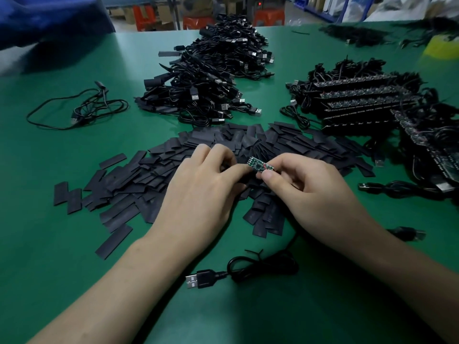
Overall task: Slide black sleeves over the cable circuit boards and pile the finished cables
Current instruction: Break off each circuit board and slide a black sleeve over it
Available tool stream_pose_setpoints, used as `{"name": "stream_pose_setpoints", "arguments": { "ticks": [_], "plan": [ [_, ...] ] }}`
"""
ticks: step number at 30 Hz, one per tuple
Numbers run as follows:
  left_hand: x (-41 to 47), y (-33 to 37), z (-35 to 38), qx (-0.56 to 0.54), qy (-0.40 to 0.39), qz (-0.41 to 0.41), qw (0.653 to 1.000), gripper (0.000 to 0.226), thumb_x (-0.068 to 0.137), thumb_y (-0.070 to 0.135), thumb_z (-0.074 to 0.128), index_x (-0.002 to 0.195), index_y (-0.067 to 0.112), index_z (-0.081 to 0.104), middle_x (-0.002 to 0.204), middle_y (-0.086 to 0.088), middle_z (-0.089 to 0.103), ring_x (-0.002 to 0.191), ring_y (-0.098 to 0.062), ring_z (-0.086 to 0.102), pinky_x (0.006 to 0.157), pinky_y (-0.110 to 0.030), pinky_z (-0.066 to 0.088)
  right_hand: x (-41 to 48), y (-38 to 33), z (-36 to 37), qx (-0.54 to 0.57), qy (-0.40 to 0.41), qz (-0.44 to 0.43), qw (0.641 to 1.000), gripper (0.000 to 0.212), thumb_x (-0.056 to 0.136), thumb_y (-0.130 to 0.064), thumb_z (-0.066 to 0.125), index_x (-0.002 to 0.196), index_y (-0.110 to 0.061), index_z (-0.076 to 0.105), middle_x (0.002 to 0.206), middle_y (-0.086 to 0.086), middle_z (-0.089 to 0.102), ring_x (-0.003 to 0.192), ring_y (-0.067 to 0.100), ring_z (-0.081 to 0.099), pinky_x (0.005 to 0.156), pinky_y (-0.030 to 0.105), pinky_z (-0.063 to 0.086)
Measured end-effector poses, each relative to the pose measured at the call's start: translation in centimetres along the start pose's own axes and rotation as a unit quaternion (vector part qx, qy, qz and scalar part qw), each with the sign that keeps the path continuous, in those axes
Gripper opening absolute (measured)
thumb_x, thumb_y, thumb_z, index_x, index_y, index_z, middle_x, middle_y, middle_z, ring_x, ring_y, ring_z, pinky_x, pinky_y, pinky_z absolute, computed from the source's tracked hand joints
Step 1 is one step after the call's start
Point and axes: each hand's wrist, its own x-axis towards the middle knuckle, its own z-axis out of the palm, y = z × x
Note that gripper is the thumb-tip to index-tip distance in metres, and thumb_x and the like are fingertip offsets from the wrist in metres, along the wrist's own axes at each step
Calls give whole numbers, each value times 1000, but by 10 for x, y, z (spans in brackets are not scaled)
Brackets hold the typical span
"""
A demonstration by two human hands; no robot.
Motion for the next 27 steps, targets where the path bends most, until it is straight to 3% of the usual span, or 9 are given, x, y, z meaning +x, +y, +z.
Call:
{"name": "stream_pose_setpoints", "arguments": {
  "ticks": [3, 12, 15, 18, 21, 24, 27],
  "plan": [
    [1, -2, 2, 13, -4, 9, 1000, 30, 90, 22, 73, 119, 25, 74, 108, -7, 62, 97, -34, 54, 74, -47, 50, 0, 1, -1, -5, -1, -1, 1000, 18, 99, -34, 60, 87, -26, 70, 54, -8, 40, 50, 6, 38, 50, 21, 32],
    [2, -6, -9, 24, -3, 35, 999, 20, 90, 37, 73, 99, 20, 76, 106, -3, 65, 99, -32, 57, 76, -44, 47, 2, 5, -1, -17, -5, 3, 1000, 16, 97, -34, 65, 83, -27, 68, 55, -6, 44, 51, 4, 39, 51, 20, 33],
    [1, -4, -10, 4, -11, 38, 999, 23, 91, 39, 68, 102, 19, 72, 107, 2, 66, 101, -28, 58, 79, -42, 47, 2, 8, 0, -12, -6, -6, 1000, 11, 95, -30, 69, 84, -26, 69, 58, 0, 52, 51, 1, 44, 51, 12, 36],
    [1, -4, -8, -5, -19, 22, 1000, 30, 92, 39, 67, 113, 18, 71, 110, 1, 67, 104, -27, 58, 82, -43, 48, 1, 10, 1, -2, -21, -14, 1000, 4, 91, -24, 74, 90, -27, 72, 64, -14, 60, 60, -3, 58, 62, 8, 48],
    [1, -5, -7, -20, -34, 11, 999, 34, 93, 39, 68, 122, 21, 73, 110, 0, 65, 105, -28, 56, 84, -46, 47, 0, 12, 2, -46, -40, -36, 997, 10, 91, -27, 74, 99, -32, 76, 75, -22, 67, 75, -7, 65, 69, 6, 50],
    [1, -4, -8, -30, -27, 18, 999, 30, 92, 36, 71, 118, 20, 76, 109, 1, 67, 103, -29, 58, 82, -47, 49, -2, 11, 2, -134, -34, -38, 990, 11, 90, -41, 70, 99, -38, 75, 70, -22, 66, 70, -8, 63, 62, 16, 49],
    [0, -4, -9, -38, -22, 31, 999, 24, 92, 33, 73, 111, 20, 78, 110, 5, 72, 105, -27, 61, 80, -47, 51, -3, 8, -1, -201, -17, -47, 978, 15, 90, -49, 65, 96, -38, 72, 57, -16, 58, 61, -1, 58, 54, 22, 36]
  ]
}}
